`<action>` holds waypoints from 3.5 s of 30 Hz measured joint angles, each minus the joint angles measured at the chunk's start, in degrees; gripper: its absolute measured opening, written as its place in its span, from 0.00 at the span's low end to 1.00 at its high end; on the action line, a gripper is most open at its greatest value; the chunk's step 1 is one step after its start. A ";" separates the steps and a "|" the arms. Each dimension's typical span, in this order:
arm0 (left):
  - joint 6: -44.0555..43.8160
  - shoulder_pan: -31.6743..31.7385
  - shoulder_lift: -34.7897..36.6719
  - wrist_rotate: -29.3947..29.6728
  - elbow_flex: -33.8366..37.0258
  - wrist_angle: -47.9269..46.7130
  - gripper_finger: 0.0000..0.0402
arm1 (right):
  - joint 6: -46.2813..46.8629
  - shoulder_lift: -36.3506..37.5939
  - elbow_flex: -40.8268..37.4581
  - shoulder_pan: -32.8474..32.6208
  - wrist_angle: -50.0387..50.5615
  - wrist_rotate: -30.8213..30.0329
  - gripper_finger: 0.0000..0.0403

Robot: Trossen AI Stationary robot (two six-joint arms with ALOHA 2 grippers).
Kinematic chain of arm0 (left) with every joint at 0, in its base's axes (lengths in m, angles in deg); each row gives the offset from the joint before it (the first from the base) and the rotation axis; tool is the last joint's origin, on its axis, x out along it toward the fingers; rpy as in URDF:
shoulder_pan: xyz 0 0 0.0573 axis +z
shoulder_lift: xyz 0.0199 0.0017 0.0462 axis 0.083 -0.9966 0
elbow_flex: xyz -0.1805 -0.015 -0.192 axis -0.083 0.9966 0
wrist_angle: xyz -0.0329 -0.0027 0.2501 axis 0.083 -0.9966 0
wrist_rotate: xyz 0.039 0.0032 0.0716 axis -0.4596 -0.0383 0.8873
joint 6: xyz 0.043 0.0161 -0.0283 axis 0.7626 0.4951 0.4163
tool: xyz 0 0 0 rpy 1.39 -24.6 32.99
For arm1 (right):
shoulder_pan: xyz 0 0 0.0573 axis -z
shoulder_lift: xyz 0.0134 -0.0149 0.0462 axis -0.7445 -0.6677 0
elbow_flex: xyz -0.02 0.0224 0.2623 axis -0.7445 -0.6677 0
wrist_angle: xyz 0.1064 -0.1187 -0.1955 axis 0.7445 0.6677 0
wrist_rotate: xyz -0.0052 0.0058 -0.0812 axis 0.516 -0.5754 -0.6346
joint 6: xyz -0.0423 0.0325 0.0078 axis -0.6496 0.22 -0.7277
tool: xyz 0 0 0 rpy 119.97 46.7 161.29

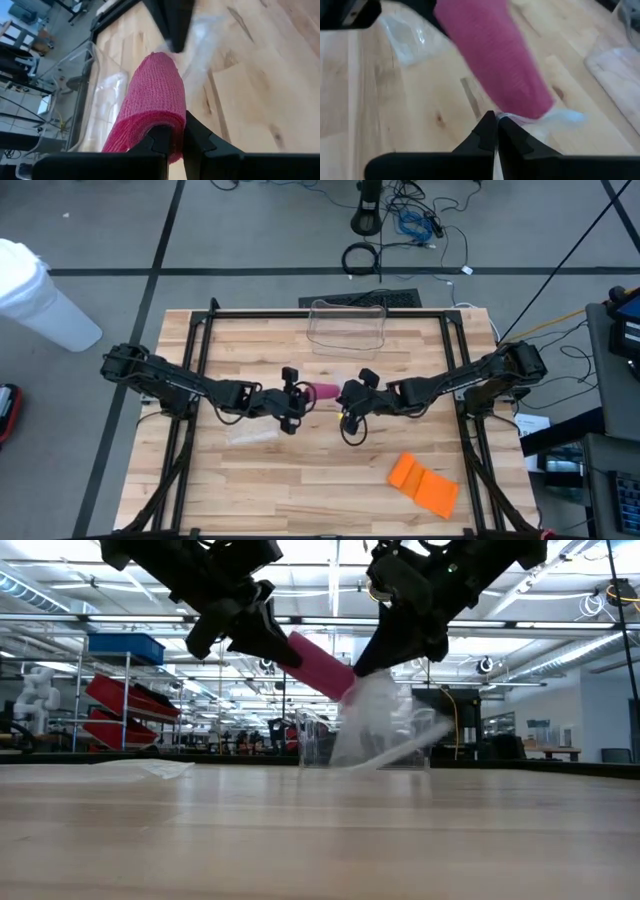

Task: Roll bandage
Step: Put the pink bandage into the zip bag

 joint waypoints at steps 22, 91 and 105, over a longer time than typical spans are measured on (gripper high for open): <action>1.29 0.29 -0.04 -5.00 0.00 2.85 0.07 | 1.95 0.75 0.05 0.82 3.81 -5.68 0.00; -19.35 0.04 -0.29 0.13 0.00 14.08 0.07 | 10.36 0.67 0.01 -3.22 3.99 -4.23 0.00; -33.27 0.08 -0.20 -5.66 3.29 26.54 0.07 | 12.39 5.30 -0.06 -8.89 5.10 -17.90 0.00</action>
